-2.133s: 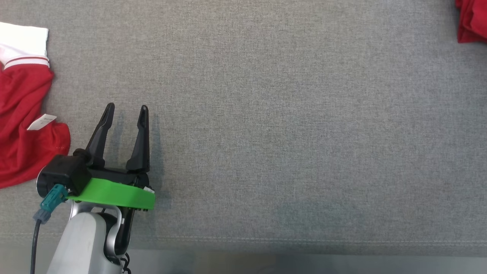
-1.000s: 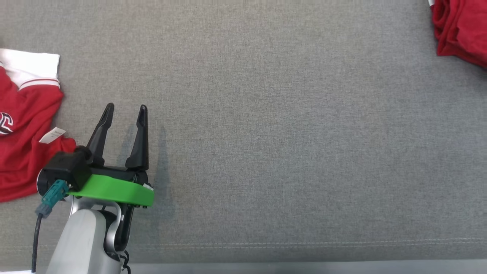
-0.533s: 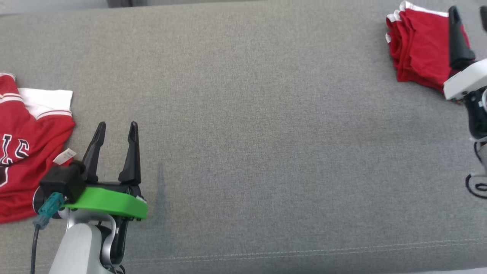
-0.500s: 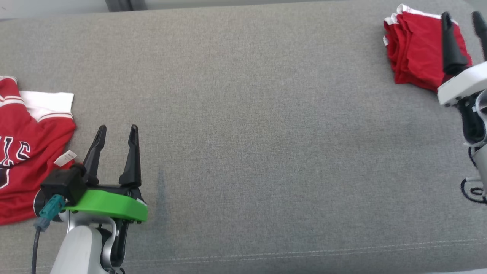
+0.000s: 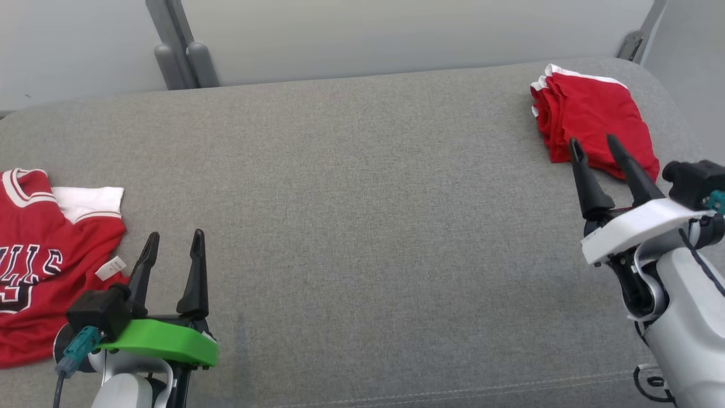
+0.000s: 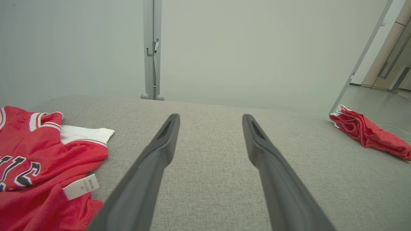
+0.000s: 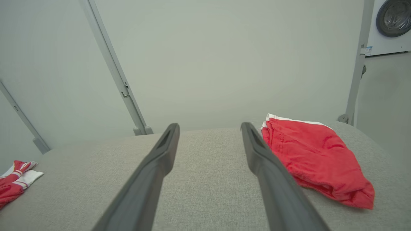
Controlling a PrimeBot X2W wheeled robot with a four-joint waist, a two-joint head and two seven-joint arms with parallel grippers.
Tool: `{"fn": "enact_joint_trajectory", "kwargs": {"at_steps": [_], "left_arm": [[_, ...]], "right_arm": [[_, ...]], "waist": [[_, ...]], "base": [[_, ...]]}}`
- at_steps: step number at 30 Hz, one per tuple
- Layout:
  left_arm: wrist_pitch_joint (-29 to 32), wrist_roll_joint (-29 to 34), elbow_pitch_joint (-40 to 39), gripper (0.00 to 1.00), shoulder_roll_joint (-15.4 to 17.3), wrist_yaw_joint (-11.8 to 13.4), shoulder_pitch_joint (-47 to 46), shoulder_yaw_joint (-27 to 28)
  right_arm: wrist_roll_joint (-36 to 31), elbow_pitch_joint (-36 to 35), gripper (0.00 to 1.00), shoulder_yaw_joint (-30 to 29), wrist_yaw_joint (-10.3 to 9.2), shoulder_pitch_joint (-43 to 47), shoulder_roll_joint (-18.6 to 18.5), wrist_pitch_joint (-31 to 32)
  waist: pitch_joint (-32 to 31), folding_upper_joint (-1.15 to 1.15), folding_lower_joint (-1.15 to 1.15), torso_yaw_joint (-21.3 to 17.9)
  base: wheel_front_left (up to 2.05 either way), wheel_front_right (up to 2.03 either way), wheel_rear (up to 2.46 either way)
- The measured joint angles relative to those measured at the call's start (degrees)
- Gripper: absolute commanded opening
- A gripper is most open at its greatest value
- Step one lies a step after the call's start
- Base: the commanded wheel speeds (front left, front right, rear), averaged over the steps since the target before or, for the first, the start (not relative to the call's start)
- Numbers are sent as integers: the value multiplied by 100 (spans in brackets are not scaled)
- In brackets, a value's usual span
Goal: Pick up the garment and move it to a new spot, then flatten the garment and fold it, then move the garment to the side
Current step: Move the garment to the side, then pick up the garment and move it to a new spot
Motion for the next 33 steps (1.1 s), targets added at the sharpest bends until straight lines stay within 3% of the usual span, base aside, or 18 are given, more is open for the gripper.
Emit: {"fn": "enact_joint_trajectory", "kwargs": {"at_steps": [4, 13, 33], "left_arm": [[0, 0, -45, 100, -9, 5, 86, 68], [0, 0, -138, 100, -89, 5, 198, 55], [0, 1, -169, 100, -109, 5, 201, -42]], "right_arm": [[-131, -412, 100, -73, -56, 361, 234, 0], [-525, -1128, 100, -301, -393, 1099, 460, 0], [-1039, -1945, 100, -441, -464, 1726, 517, 0]], "waist": [[-127, 0, 0, -68], [-257, 0, 0, -201], [-247, 0, 0, -73]], "base": [[0, 0, 0], [0, 0, 0], [0, 0, 0]]}}
